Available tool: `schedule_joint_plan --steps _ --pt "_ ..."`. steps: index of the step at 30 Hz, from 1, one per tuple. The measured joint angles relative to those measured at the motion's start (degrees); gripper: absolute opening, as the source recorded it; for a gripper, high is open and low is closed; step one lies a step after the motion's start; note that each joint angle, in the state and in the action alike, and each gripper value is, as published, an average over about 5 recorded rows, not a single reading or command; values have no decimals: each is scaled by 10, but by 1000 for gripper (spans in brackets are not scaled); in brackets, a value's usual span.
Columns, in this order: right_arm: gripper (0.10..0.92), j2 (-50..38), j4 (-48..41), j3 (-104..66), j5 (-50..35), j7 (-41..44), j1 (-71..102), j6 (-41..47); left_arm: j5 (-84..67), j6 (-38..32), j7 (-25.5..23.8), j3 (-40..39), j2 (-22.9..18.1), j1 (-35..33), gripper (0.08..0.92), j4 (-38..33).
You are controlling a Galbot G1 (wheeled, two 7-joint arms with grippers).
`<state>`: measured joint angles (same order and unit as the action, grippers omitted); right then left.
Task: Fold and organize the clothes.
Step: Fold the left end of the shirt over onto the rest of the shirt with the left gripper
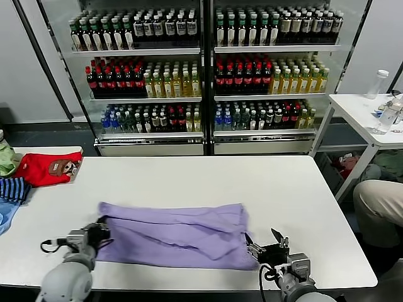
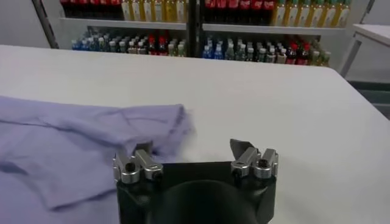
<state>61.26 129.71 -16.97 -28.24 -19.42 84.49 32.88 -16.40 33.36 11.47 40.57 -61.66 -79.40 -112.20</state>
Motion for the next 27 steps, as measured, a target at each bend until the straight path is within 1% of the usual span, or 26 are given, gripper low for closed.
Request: schedule_joint_plan --steps 5,10,14,18,22,27 --pt "823 0 0 0 0 0 -3 0 31 1 -12 51 15 -20 97 -21" --pt "823 -2 0 -6 1 0 -1 -1 26 3 -15 48 10 -33 97 -69" --pt "823 -2 2 -11 1 0 2 -1 1 3 -14 4 -6 -34 97 -114" --pt "823 1 4 -15 3 0 5 -1 -19 3 -14 -56 -30 -26 97 -143" --pt "823 3 4 -19 4 0 6 -1 -26 3 -14 -116 -57 -12 97 -154" --pt "823 6 4 -20 5 0 7 -1 -24 3 -7 -175 -91 13 97 -145"
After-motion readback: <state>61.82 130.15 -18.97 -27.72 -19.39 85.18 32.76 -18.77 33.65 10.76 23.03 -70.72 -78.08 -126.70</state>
